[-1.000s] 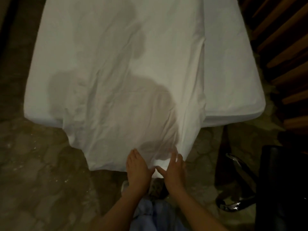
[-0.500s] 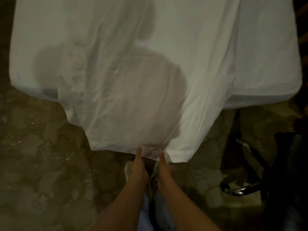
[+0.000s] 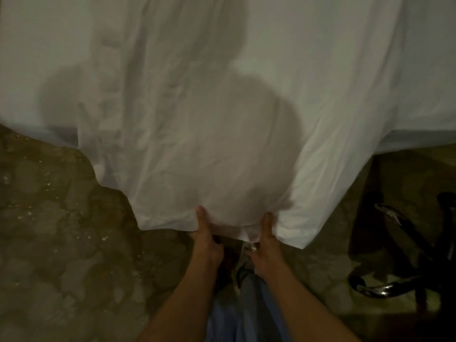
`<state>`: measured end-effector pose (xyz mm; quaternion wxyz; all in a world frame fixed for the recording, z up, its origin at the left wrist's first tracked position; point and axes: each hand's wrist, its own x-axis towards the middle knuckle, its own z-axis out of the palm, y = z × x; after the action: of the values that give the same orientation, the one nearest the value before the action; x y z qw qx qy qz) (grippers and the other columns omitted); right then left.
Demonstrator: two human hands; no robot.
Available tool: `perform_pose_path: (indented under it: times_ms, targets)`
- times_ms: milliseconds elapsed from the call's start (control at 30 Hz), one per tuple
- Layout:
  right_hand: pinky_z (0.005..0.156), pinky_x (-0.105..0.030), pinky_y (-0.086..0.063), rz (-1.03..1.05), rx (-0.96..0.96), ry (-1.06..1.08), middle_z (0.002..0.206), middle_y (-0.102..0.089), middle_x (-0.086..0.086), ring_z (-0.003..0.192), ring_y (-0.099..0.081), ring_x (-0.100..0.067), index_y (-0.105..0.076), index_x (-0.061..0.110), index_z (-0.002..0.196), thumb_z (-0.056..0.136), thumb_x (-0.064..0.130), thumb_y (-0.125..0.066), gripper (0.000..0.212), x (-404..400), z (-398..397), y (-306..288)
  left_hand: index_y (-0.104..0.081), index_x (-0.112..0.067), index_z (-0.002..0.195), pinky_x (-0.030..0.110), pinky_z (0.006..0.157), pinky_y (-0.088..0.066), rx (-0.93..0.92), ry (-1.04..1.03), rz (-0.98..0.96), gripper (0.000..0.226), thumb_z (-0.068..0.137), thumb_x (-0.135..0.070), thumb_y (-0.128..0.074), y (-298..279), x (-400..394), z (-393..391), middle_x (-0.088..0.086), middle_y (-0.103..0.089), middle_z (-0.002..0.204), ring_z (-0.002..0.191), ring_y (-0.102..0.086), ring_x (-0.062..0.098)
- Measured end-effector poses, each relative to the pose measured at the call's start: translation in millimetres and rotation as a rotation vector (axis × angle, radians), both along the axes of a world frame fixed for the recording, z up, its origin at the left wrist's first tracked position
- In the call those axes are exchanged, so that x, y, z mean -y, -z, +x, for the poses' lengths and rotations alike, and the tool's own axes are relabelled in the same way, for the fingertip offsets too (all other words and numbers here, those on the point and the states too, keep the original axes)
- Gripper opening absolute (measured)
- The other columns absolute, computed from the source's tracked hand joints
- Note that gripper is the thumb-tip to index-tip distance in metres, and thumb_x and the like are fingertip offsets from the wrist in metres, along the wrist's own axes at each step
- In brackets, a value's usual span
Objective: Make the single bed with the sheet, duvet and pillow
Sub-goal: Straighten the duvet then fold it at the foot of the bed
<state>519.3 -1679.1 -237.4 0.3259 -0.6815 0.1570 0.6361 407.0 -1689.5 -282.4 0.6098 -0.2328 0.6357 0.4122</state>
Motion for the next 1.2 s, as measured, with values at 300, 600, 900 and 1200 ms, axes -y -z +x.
perform_pose_path:
  times_ms: [300, 600, 900, 1200]
  targets:
    - [0.061, -0.03, -0.053, 0.208, -0.17, 0.075, 0.145, -0.045, -0.007, 0.072, -0.064, -0.015, -0.038, 0.025, 0.143, 0.071, 0.069, -0.044, 0.085, -35, -15, 44, -0.042, -0.026, 0.14, 0.04, 0.08, -0.052, 0.052, -0.122, 0.051, 0.086, 0.069, -0.073, -0.056, -10, -51, 1, 0.004, -0.054, 0.136, 0.118, -0.053, 0.027]
    - [0.094, -0.04, -0.045, 0.15, -0.185, 0.148, 0.123, -0.057, -0.004, 0.117, -0.05, -0.03, -0.05, 0.022, 0.13, 0.086, 0.07, -0.032, 0.067, -66, -32, 41, -0.052, -0.018, 0.13, 0.043, 0.083, -0.049, 0.195, -0.222, 0.124, 0.064, 0.088, -0.064, -0.039, -36, -68, 13, 0.01, -0.054, 0.134, 0.096, -0.057, 0.027]
    - [0.105, -0.044, -0.037, 0.311, -0.239, 0.4, 0.108, -0.063, -0.013, 0.102, -0.056, -0.031, -0.061, 0.009, 0.111, 0.097, 0.019, -0.041, 0.026, -82, -18, 32, -0.05, -0.017, 0.135, 0.041, 0.08, -0.052, 0.136, -0.234, 0.12, 0.067, 0.084, -0.062, -0.052, -24, -68, 2, 0.009, -0.059, 0.122, 0.101, -0.058, 0.027]
    - [0.08, -0.039, -0.047, 0.222, -0.144, 0.518, 0.102, -0.062, -0.014, 0.09, -0.057, -0.031, -0.057, 0.008, 0.115, 0.091, 0.018, -0.042, 0.03, -53, -19, -29, -0.051, -0.02, 0.135, 0.047, 0.099, -0.04, 0.28, -0.275, 0.168, 0.075, 0.082, -0.073, -0.039, -61, -56, 11, 0.009, -0.053, 0.136, 0.118, -0.05, 0.031]
